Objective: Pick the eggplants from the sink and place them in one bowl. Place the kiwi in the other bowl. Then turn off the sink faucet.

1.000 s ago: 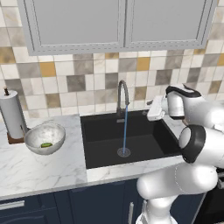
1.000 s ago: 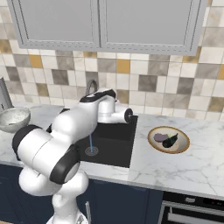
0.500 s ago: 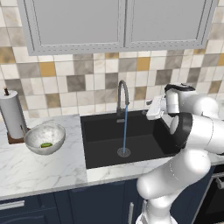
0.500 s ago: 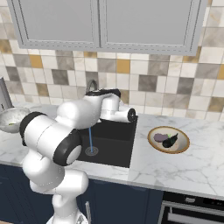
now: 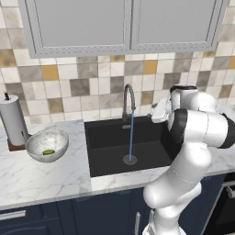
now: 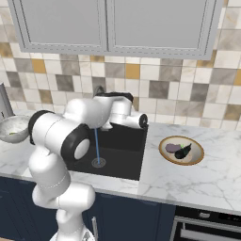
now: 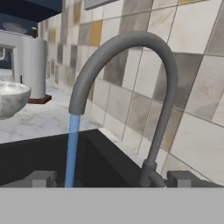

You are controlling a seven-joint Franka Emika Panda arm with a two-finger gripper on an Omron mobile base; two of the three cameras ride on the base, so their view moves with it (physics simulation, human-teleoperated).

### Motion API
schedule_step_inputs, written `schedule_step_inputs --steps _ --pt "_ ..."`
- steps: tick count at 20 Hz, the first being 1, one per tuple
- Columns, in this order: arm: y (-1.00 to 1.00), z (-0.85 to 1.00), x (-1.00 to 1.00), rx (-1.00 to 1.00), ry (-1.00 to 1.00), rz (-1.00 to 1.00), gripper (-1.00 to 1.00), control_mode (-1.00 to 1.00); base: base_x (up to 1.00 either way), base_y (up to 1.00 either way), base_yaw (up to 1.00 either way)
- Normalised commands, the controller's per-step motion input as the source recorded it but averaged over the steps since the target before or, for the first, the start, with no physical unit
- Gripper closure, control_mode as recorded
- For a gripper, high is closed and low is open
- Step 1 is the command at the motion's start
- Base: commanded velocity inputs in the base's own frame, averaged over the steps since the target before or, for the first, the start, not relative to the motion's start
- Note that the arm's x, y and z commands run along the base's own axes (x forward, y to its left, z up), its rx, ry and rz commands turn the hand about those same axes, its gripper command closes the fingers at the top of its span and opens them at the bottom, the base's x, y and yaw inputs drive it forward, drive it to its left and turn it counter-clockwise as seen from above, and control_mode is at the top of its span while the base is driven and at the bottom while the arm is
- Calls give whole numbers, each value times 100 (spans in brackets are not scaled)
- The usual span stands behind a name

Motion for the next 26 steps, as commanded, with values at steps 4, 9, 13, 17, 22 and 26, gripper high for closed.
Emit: schedule_step_inputs --steps 4,9,13,17,22,26 --pt "-4 -5 4 0 0 0 -100 -100 0 0 0" --pt "0 -9 14 1 0 0 -100 -100 0 0 0" --pt "0 -6 24 1 0 0 -100 -100 0 0 0" --pt "-2 -12 26 1 0 0 -100 -100 0 0 0" --pt "-1 -14 27 0 0 0 -100 -100 0 0 0" --pt "-3 -16 27 0 0 0 -100 -100 0 0 0"
